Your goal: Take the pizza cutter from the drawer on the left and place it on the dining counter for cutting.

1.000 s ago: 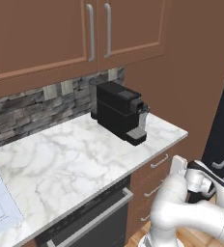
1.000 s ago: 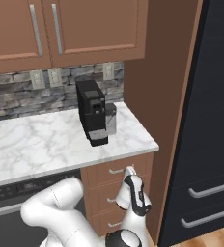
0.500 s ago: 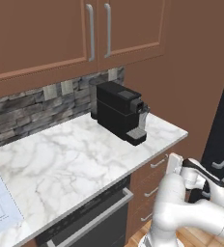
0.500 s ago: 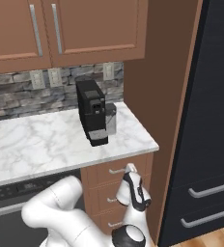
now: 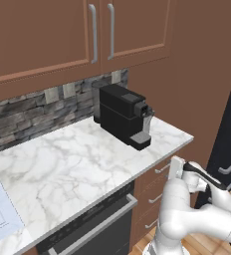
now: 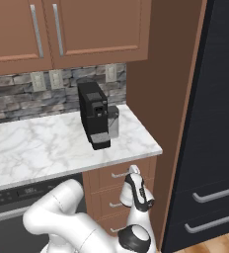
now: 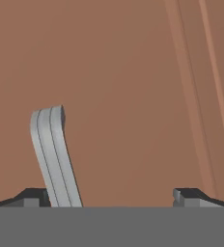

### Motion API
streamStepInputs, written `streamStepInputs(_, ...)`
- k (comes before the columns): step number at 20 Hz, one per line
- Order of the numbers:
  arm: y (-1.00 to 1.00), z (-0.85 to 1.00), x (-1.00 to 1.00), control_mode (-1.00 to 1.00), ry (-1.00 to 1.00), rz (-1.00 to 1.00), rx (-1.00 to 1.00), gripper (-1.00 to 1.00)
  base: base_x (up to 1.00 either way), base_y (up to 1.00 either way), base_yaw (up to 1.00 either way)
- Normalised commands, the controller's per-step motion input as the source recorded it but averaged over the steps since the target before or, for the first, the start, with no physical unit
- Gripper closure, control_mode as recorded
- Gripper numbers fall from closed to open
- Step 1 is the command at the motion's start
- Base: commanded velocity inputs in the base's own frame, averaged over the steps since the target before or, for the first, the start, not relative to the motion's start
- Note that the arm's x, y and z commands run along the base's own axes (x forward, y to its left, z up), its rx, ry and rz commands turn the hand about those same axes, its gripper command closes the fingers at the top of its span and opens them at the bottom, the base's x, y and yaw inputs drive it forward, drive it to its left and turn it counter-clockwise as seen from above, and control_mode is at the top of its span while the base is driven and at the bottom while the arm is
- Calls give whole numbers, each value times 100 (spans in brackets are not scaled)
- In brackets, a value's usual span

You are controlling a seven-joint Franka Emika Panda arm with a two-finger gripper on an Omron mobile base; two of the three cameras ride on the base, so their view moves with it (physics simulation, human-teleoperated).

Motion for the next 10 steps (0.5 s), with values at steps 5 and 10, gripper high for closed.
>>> streamStepInputs(5,0,-14,19,-100,0,0,0,-100,0,0,0)
streamStepInputs(10,0,0,9,-100,0,0,0,-100,0,0,0)
